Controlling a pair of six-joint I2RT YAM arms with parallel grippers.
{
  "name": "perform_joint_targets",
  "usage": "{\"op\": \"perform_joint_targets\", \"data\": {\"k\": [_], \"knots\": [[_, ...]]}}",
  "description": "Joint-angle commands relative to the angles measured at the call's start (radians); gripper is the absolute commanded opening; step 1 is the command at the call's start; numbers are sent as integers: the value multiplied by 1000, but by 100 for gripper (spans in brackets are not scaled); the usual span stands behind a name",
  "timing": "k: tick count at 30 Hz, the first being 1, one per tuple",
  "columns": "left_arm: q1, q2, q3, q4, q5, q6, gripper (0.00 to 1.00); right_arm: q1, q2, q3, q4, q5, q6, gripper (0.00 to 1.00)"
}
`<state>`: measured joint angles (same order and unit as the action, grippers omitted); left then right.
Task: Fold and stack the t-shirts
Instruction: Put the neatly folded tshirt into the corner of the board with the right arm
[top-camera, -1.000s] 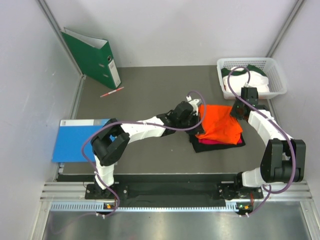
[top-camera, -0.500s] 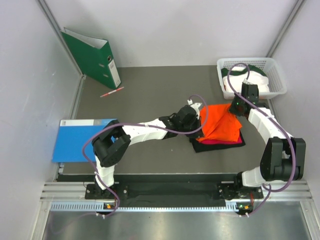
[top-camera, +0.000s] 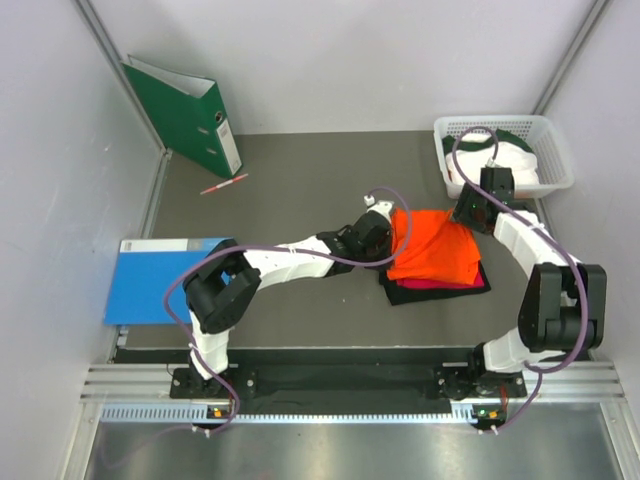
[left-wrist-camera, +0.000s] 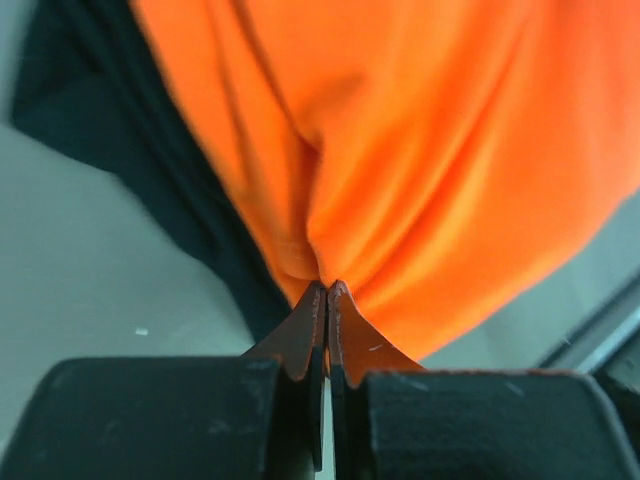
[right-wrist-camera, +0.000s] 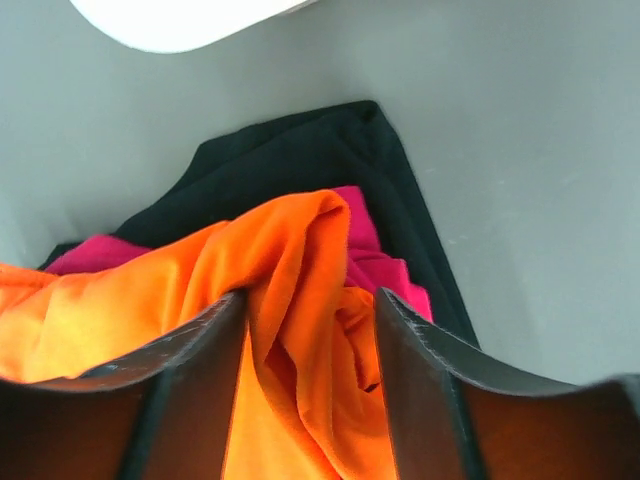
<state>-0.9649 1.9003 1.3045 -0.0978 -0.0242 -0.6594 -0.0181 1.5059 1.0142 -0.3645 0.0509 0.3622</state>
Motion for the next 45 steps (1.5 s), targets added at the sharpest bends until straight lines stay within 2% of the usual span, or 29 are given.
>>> {"op": "perform_joint_targets", "data": {"k": [1, 3, 4, 7, 9, 12, 15, 18, 25, 31, 36, 43, 45], "knots": [[23, -20, 47, -26, -97, 40, 0, -11, -87, -14, 9, 79, 11, 60], [23, -3, 80, -61, -98, 58, 5, -11, -136, -20, 9, 86, 7, 64], [23, 2, 87, -72, -97, 58, 28, -11, -153, -29, 13, 89, 4, 66], [23, -29, 62, -69, -103, 57, 65, -9, -266, -60, 25, 81, -2, 72], [23, -56, 20, -53, -111, 52, 73, -9, -311, -77, 54, 40, -3, 75], [23, -104, -25, -22, -114, 46, 79, -9, -369, -106, 117, -78, -11, 75], [23, -133, -50, 6, -96, 35, 79, 7, -360, -118, 174, -152, -5, 71], [23, -142, -73, 49, -57, 15, 77, 88, -268, -82, 165, -178, -16, 66], [23, -100, -79, 89, 20, -17, 68, 161, -84, -26, 185, -212, 14, 66], [22, -67, -67, 89, 20, -29, 67, 175, -59, -12, 196, -223, 23, 66], [22, -20, -42, 87, 81, -37, 63, 176, -65, -8, 202, -221, 29, 66], [14, 34, -25, 144, 142, -57, 36, 179, -55, 1, 203, -226, 34, 66], [14, 37, -25, 148, 144, -60, 23, 182, -52, 0, 206, -227, 34, 66]]}}
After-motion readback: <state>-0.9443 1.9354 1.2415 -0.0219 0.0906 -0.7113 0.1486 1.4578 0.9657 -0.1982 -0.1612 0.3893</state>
